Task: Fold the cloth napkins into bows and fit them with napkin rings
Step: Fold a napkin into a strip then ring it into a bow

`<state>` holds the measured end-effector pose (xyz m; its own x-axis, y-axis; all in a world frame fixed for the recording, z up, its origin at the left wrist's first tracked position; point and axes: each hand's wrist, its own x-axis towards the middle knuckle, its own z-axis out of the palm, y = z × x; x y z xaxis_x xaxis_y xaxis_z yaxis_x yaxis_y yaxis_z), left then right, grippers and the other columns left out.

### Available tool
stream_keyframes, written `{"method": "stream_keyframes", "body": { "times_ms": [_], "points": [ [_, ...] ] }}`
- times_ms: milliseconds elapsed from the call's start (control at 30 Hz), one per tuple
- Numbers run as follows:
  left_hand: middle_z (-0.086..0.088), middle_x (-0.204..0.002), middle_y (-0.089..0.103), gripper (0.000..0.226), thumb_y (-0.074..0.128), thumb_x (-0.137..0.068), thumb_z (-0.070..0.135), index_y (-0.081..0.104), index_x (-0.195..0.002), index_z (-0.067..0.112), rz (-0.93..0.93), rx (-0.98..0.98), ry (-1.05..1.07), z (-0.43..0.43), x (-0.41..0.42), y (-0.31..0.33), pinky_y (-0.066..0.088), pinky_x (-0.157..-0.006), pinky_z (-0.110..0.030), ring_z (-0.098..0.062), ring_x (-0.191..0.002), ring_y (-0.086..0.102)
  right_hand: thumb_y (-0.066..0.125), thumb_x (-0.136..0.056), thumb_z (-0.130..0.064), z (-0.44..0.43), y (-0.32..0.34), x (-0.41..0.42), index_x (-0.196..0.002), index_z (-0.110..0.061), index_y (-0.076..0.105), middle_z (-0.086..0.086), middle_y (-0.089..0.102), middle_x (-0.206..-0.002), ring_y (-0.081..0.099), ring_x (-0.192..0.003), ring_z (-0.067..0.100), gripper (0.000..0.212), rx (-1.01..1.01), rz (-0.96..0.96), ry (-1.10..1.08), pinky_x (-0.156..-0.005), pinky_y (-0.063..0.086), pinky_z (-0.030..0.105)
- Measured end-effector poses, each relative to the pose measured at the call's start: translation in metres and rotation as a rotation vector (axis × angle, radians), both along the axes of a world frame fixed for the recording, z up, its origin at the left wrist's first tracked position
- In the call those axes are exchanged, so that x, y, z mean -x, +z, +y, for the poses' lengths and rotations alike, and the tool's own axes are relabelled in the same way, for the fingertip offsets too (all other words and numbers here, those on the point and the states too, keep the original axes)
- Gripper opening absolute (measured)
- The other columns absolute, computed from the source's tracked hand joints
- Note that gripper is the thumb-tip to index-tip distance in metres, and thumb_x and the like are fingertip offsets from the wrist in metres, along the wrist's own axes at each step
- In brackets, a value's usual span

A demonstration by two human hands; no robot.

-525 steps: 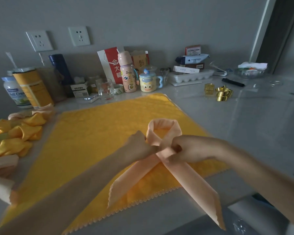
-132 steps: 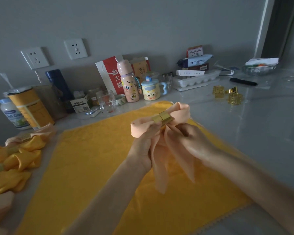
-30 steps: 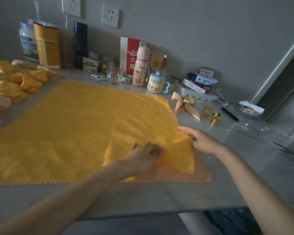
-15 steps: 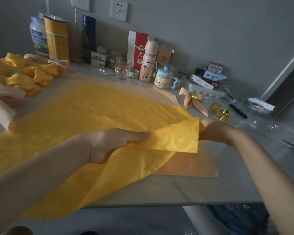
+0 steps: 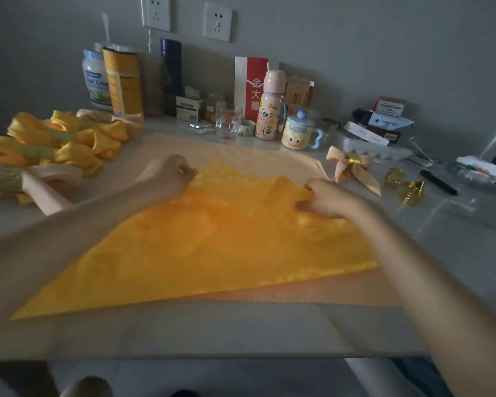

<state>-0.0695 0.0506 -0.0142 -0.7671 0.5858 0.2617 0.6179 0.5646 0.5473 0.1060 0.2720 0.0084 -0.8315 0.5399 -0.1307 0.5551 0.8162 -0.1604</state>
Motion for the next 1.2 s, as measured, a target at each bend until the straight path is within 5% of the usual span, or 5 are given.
{"method": "stream_keyframes", "body": {
  "times_ms": [300, 533, 800, 967, 1200],
  "points": [
    [-0.011, -0.144, 0.036, 0.076, 0.055, -0.083, 0.060, 0.034, -0.141, 0.016, -0.102, 0.475, 0.099, -0.020, -0.010, -0.022, 0.031, -0.104, -0.045, -0.034, -0.132, 0.032, 0.061, -0.082, -0.053, 0.029, -0.034, -0.002, -0.133, -0.014, 0.043, 0.004, 0.047, -0.136, 0.045, -0.125, 0.026, 0.067, -0.009, 0.106, -0.159, -0.102, 0.037, 0.039],
    [-0.006, -0.148, 0.035, 0.067, 0.052, -0.089, 0.051, 0.030, -0.144, 0.019, -0.061, 0.451, 0.076, -0.012, -0.021, -0.019, 0.026, -0.105, -0.042, -0.029, -0.135, 0.030, 0.067, -0.083, -0.037, 0.036, -0.015, -0.013, -0.064, -0.013, 0.045, 0.001, 0.045, -0.065, 0.043, -0.058, 0.015, 0.038, 0.162, 0.042, -0.115, -0.052, 0.029, 0.028],
    [0.003, -0.159, 0.001, 0.066, 0.025, -0.094, 0.058, 0.010, -0.150, 0.027, -0.026, 0.432, -0.222, -0.007, -0.086, -0.026, 0.002, -0.119, -0.043, -0.017, -0.146, -0.005, 0.059, -0.088, -0.027, 0.011, -0.012, -0.033, -0.120, -0.006, 0.046, 0.011, 0.055, -0.116, 0.055, -0.105, 0.026, 0.041, -0.545, -0.115, -0.133, -0.079, 0.043, 0.033],
    [0.003, -0.157, -0.015, 0.073, 0.015, -0.088, 0.068, -0.001, -0.149, 0.033, 0.016, 0.561, -0.230, -0.014, -0.098, -0.045, -0.011, -0.117, -0.043, -0.017, -0.144, -0.017, 0.033, -0.094, -0.056, -0.029, -0.041, -0.036, -0.148, -0.027, 0.020, -0.005, 0.016, -0.156, 0.013, -0.144, 0.012, 0.063, 0.013, 0.058, 0.215, -0.115, 0.013, 0.031],
    [0.000, -0.157, -0.014, 0.074, 0.013, -0.088, 0.067, -0.003, -0.150, 0.030, 0.037, 0.594, -0.185, -0.009, -0.089, -0.044, -0.009, -0.117, -0.046, -0.020, -0.144, -0.015, 0.018, -0.090, -0.063, -0.014, -0.057, -0.012, -0.150, -0.034, 0.004, -0.007, -0.008, -0.158, -0.011, -0.144, 0.011, 0.068, 0.017, -0.031, 0.233, -0.117, -0.005, 0.034]
  ]
}}
